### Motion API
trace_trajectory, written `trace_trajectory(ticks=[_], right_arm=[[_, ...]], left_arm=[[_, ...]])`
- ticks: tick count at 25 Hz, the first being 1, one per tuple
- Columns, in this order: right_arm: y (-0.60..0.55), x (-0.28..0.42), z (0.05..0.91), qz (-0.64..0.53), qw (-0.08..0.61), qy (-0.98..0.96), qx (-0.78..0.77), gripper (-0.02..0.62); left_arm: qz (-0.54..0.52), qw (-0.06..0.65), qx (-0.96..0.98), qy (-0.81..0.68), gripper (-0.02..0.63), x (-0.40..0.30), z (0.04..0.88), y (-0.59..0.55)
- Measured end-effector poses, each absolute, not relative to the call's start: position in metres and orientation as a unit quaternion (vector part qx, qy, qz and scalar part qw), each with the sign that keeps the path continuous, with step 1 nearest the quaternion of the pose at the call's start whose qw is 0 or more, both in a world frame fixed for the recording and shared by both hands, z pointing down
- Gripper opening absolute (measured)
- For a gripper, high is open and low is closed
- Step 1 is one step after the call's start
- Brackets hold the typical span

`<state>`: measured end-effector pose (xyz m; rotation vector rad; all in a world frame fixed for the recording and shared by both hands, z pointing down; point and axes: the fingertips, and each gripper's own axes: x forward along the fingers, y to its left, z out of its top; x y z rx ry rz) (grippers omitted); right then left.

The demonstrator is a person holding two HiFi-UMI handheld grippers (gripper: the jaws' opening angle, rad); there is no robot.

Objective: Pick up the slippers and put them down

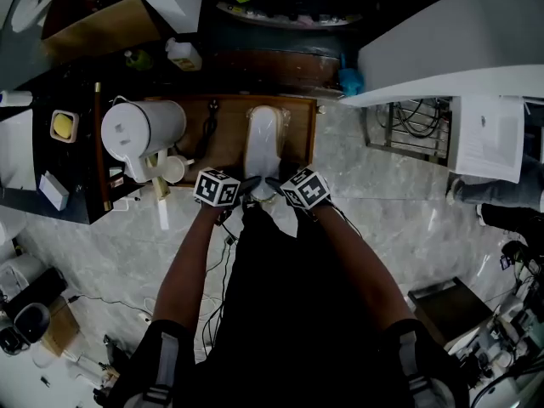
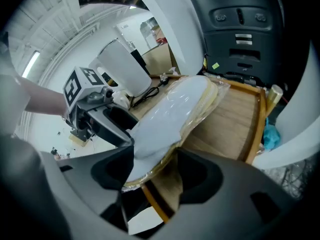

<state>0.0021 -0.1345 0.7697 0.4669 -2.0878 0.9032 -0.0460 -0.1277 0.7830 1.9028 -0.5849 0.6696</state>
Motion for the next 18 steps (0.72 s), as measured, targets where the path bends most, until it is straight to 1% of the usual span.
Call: trace_trajectory(ticks=[18], right_arm=[[-0.116, 0.01, 0.697, 0.336, 0.339, -0.86, 0.183, 0.268]], left_arm=[[0.241, 0.435, 0.824, -0.271, 0.258, -0.042, 0.705, -0.11]])
